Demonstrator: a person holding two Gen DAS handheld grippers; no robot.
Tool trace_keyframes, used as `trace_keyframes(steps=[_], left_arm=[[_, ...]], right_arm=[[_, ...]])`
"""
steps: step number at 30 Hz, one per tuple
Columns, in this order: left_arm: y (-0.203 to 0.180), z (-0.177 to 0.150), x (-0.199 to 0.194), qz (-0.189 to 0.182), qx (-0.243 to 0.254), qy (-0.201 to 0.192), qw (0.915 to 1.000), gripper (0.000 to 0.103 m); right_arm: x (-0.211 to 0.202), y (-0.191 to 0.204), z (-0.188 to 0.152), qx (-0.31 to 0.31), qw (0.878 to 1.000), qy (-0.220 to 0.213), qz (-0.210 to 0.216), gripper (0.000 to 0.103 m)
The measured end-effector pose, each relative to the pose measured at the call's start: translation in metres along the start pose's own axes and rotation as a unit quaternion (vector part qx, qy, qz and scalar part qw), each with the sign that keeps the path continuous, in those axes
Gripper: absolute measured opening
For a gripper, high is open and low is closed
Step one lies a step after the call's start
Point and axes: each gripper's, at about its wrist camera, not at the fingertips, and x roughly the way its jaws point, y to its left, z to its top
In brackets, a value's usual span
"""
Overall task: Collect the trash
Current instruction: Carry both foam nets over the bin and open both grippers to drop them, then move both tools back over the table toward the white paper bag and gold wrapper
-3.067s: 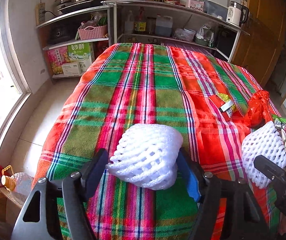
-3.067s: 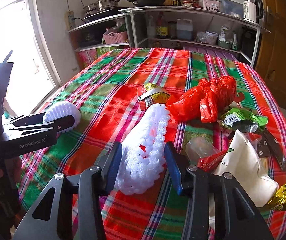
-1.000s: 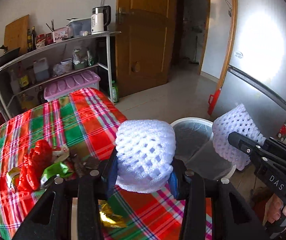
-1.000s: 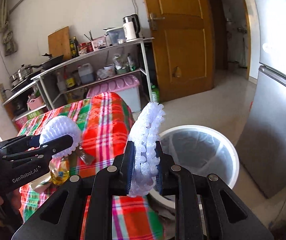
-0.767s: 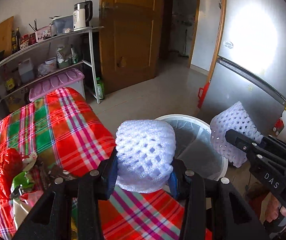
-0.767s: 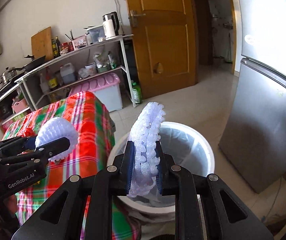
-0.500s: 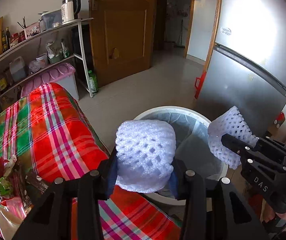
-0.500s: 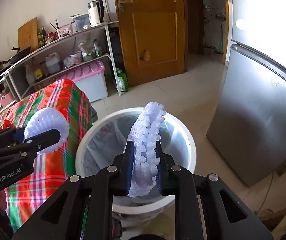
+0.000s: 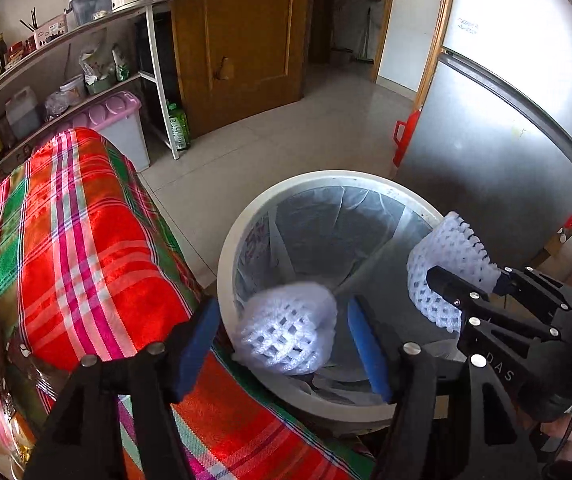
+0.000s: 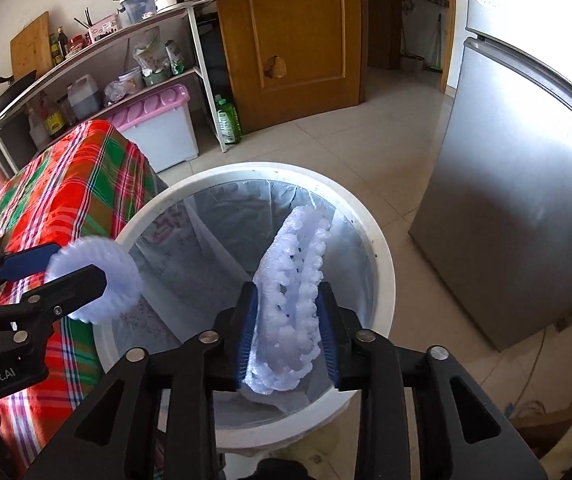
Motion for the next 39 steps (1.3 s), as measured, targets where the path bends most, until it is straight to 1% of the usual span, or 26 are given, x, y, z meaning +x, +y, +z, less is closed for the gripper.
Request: trace_keyframes(steps=[1,2,4,8,14,22,29,31,39], left_arm=[[0.0,0.0,0.0,0.001,0.001,-0.001,1.0,0.071],[0.0,0.001,0.001,0.002,0.001,-0.001,1.0,0.075],[0.001,0.0,0.002,0.0,-0.002,0.002,1.0,0.076],[0.002,0.0,0.0,0.004,-0.002,0.002,1.0,0.078],[0.005,-0.002,-0.019,-0.001,-0.005,-0.017,0.9998,0.08],[0.019,-0.014,-0.056,-0.004,-0.018,-0.048,0.9987,0.081],[0.034,-0.029,-0.095,0.008,-0.026,-0.083,0.9962,0.082],[0.04,-0.033,-0.104,0.007,-0.032,-0.089,0.9955,0.083],[0.07,-0.055,-0.137,0.037,-0.054,-0.112,0.9915,0.083]], right_arm=[[0.001,-0.001,0.0,0.002,1.0,-0.001,0.002,0.048],[0.001,-0.001,-0.001,0.005,1.0,-0.002,0.006,0.051],[0.002,-0.002,-0.002,0.008,1.0,-0.003,0.011,0.052],[-0.002,-0.004,-0.004,0.014,1.0,-0.007,0.005,0.055],[-0.016,-0.002,-0.005,0.016,1.0,-0.022,0.006,0.056],[-0.052,0.016,-0.006,0.008,0.998,-0.061,0.007,0.056],[-0.086,0.039,-0.01,-0.002,0.995,-0.094,0.026,0.056],[-0.093,0.047,-0.012,-0.004,0.994,-0.1,0.033,0.056],[-0.112,0.083,-0.02,-0.022,0.991,-0.114,0.06,0.056]])
